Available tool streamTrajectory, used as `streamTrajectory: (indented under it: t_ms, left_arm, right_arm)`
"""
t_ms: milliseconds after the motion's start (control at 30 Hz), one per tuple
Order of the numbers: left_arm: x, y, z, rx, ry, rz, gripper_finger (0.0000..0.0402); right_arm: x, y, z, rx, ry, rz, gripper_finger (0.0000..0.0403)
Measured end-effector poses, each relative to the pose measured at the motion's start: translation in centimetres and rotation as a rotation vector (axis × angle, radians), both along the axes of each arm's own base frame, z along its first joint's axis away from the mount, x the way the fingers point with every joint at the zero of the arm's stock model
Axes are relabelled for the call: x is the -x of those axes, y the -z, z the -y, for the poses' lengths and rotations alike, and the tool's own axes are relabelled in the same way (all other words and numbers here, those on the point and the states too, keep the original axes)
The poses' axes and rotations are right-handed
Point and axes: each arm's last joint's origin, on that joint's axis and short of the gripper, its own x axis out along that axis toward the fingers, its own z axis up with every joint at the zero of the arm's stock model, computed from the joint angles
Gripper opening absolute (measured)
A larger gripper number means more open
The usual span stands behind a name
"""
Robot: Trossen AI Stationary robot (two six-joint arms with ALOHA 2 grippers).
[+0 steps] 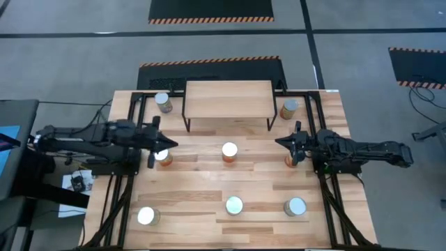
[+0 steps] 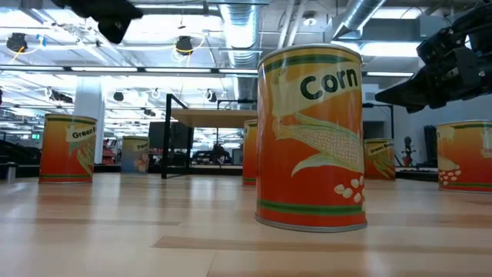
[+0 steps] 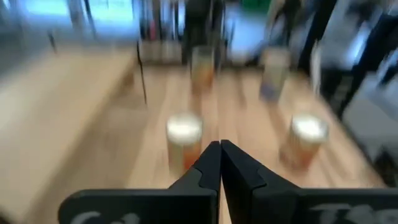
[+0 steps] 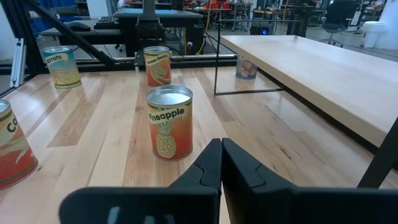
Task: Pick and place cans onto a shelf
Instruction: Put the bottom canned green beans on the shelf
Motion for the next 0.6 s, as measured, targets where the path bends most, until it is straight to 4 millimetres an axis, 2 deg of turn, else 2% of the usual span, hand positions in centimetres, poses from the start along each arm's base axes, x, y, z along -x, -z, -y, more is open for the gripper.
streamTrajectory:
  t_ms: [133,267,400,600]
  left_arm:
    - [-1.3,-0.4,-0.1,0.089,-0.102,-0.272,0.0000]
    - [-2.0,0.5,-0.1,0.193,-0.216,-0.516,0.0000]
    - [-1.7,1.7,-0.1,0.294,-0.358,-0.718,0.0000]
    - [-1.8,2.6,0.2,0.377,-0.468,-0.836,0.0005]
  right_arm:
    - [0.0,0.0,0.0,0.000,0.000,0.000,0.0029]
    - [0.0,0.0,0.0,0.000,0.000,0.000,0.0028]
    - [0.0,0.0,0.0,0.000,0.000,0.000,0.0028]
    - [0.0,0.0,0.0,0.000,0.000,0.000,0.0028]
